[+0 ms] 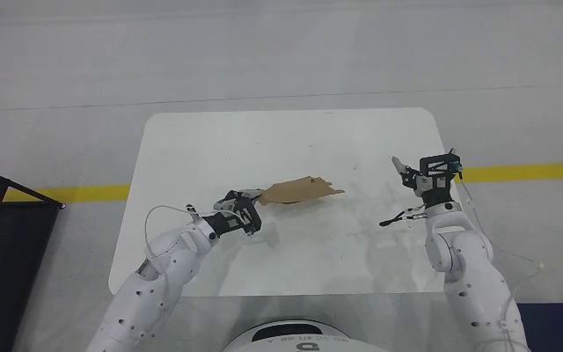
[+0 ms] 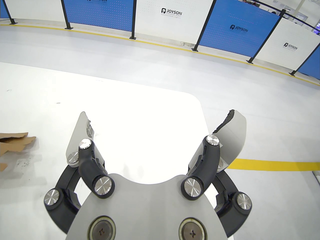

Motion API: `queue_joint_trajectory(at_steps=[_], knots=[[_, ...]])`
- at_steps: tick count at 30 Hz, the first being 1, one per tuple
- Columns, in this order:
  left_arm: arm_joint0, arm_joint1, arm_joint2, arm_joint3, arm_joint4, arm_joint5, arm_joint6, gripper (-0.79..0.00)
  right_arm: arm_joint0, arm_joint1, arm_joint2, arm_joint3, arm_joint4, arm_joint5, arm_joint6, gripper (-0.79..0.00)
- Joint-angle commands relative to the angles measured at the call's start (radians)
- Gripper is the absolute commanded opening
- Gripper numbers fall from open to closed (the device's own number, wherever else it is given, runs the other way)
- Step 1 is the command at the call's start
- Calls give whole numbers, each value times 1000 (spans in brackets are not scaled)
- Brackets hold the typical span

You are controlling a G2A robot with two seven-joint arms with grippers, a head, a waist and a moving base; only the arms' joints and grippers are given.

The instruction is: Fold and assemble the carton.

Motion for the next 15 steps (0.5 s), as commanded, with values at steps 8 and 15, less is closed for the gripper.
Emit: queue_joint_trajectory(at_steps=[8, 15], knots=[[0, 0, -1, 0, 1, 1, 0, -785, 0, 0, 0, 0, 0, 0, 0, 0], [-43, -4, -22, -24, -83, -25, -47, -785, -16, 17, -51, -170, -231, -209, 28, 0]])
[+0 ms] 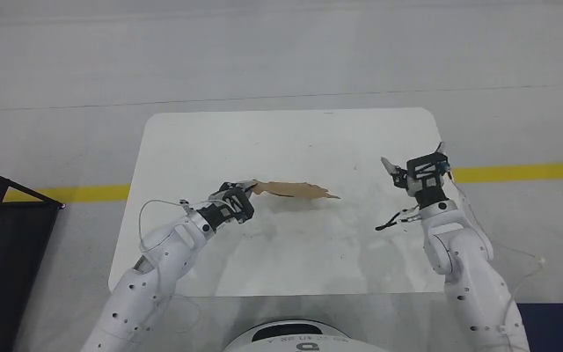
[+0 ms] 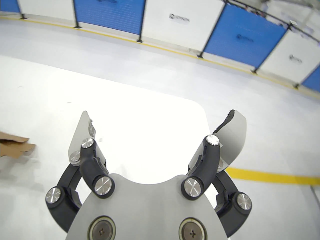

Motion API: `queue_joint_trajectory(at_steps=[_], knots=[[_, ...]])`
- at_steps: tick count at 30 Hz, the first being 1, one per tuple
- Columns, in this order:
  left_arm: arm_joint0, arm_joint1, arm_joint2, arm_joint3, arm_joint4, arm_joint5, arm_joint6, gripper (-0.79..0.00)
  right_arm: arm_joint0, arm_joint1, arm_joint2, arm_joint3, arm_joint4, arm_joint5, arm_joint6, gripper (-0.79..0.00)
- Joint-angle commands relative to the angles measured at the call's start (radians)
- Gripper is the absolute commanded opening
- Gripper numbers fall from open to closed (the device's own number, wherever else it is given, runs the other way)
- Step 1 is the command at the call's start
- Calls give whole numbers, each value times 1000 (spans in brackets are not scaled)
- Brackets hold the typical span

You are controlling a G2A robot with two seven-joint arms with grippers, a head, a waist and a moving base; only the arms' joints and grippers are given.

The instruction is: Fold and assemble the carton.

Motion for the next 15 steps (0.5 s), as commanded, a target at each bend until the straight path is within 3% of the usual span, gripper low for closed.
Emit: queue_joint_trajectory(at_steps=[1, 4, 6, 10, 13, 15], knots=[[-22, -2, 3, -12, -2, -17, -42, -785, 7, 5, -30, -49, -94, -114, 6, 0], [-54, -4, 9, -30, 3, -38, -93, -785, 27, 23, -63, -93, -146, -409, -83, 0], [-64, -4, 11, -41, 8, -49, -117, -785, 28, 32, -43, -83, -166, -500, -128, 0], [-71, -5, 17, -62, 16, -66, -143, -785, 67, 35, -83, -57, -158, -581, -92, -6], [-75, -5, 19, -75, 5, -71, -142, -785, 117, 33, -143, -16, -86, -672, -111, -55], [-74, -4, 18, -81, -1, -85, -131, -785, 154, 31, -172, 7, -111, -653, -58, -22]])
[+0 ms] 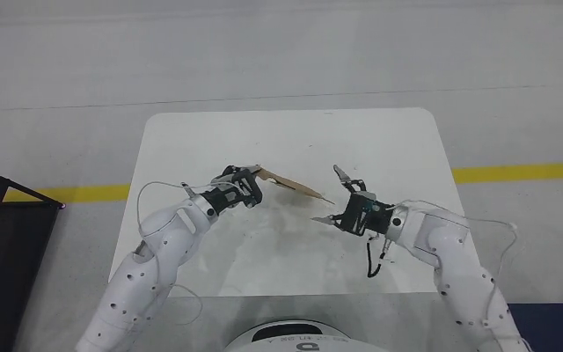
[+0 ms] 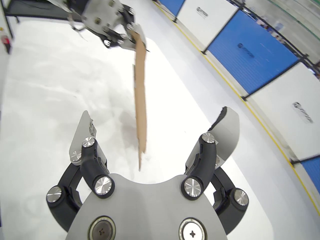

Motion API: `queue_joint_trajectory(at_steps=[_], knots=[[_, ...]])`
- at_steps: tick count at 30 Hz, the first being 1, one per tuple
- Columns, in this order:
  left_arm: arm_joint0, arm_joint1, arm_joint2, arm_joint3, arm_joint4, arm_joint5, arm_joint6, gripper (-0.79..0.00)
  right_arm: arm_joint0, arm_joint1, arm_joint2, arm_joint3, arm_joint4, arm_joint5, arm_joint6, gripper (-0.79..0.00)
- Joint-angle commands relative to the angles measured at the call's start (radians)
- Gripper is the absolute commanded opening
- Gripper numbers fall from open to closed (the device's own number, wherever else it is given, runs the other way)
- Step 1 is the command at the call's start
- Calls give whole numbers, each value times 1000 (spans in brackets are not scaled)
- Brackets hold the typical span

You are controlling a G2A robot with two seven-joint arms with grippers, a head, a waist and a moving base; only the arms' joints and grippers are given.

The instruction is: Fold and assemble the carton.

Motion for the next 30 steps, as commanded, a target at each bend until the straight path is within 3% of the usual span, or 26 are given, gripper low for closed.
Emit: queue_joint_trajectory(at_steps=[1, 8, 11, 21, 22, 23, 24, 27, 30], knots=[[2, 1, -2, -5, -1, -11, 8, -785, 32, -4, -41, 19, -35, 47, 61, -18], [30, 8, -24, -28, -9, -28, 53, -785, 126, -23, -160, 102, -46, 148, 208, -151], [41, 11, -33, -30, -7, -32, 70, -785, 151, -28, -179, 127, -9, 153, 233, -785], [49, 17, -51, -26, -11, -26, 157, -785, 186, -29, -182, 160, 125, 123, 291, -785], [53, 19, -64, -26, -25, -31, 179, -637, 188, -29, -182, 159, 137, 121, 293, -785], [60, 23, -84, -28, -35, -46, 203, -222, 191, -29, -180, 157, 147, 119, 294, -785], [70, 27, -112, -33, -50, -60, 232, 0, 194, -29, -176, 152, 157, 119, 295, -785], [128, 44, -230, -25, -118, -109, 365, 0, 208, -28, -150, 123, 225, 123, 289, -785], [194, 61, -362, 53, -199, -158, 540, 0, 221, -25, -104, 89, 342, 111, 274, -785]])
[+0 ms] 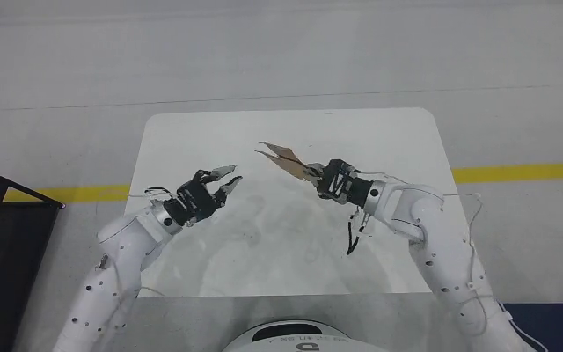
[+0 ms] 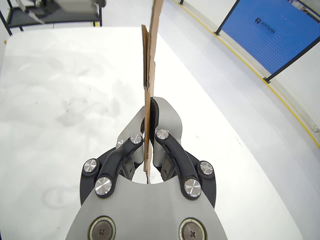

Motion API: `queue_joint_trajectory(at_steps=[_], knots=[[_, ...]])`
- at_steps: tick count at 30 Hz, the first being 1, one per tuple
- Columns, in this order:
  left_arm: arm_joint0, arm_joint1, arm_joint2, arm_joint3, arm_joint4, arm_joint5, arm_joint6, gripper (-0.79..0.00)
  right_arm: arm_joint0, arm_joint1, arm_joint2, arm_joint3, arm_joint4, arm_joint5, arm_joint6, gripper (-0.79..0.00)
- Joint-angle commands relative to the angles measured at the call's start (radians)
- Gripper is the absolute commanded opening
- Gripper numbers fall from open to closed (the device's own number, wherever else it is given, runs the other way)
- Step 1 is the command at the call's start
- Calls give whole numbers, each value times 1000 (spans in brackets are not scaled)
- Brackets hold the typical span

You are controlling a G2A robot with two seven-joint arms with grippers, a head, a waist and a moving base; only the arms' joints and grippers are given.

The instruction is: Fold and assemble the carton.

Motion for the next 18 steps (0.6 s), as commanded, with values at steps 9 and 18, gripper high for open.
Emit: queue_joint_trajectory(at_steps=[9, 18], knots=[[47, 21, -154, 260, -114, -106, 351, 0, 108, 3, 124, -36, 443, 75, 86, -785], [47, 21, -154, 260, -114, -106, 351, 0, 108, 3, 124, -36, 443, 75, 86, -785]])
